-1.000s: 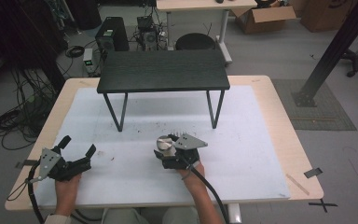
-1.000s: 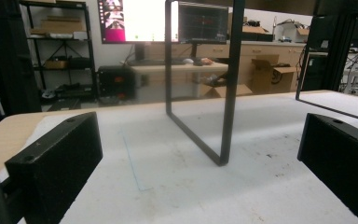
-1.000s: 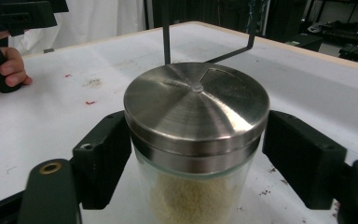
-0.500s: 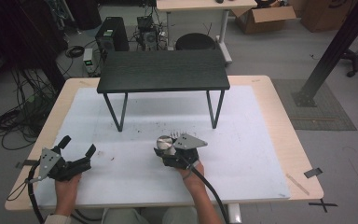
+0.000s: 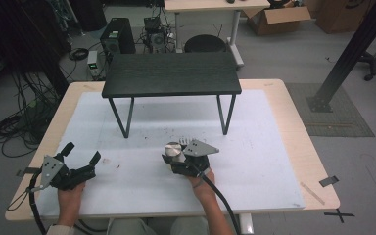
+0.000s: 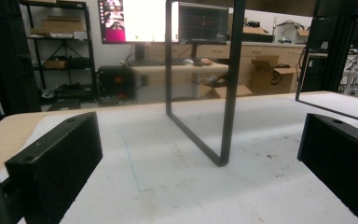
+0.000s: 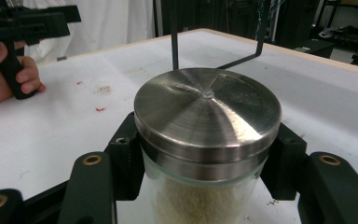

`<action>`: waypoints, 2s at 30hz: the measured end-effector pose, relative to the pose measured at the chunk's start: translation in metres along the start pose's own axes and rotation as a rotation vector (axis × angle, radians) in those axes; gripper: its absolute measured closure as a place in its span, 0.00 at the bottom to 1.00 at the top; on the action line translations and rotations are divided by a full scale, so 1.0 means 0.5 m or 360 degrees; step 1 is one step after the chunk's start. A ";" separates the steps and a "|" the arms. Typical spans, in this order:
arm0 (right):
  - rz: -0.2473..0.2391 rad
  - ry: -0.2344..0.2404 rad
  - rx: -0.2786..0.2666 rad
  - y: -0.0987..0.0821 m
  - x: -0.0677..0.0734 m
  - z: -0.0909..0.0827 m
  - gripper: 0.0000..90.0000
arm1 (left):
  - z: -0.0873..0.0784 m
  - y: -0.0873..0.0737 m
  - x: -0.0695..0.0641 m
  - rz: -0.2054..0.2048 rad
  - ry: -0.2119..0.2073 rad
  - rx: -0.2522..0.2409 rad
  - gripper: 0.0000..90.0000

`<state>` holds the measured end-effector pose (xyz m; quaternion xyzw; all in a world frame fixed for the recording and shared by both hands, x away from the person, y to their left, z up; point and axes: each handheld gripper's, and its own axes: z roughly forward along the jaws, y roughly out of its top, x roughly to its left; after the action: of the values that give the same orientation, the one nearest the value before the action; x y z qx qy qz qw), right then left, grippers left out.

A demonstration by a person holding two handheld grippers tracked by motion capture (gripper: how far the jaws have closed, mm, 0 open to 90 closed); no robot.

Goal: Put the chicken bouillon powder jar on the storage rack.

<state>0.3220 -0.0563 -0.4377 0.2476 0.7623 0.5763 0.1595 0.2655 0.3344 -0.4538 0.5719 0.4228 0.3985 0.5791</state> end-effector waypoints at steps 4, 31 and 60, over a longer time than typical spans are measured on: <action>-0.0014 0.0005 0.0002 0.009 -0.001 -0.006 0.47 | 0.000 0.000 0.000 0.0000 0.0000 0.0001 0.00; -0.0013 0.0074 0.0000 0.138 -0.014 -0.053 0.47 | 0.001 0.000 -0.001 0.0014 0.0000 0.0013 0.00; -0.0028 0.0169 -0.0014 0.279 -0.034 -0.073 0.47 | 0.002 0.001 -0.001 0.0011 0.0002 0.0019 0.00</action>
<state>0.3438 -0.0653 -0.2946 0.2091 0.7693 0.5906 0.1249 0.2662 0.3337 -0.4535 0.5765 0.4235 0.3982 0.5742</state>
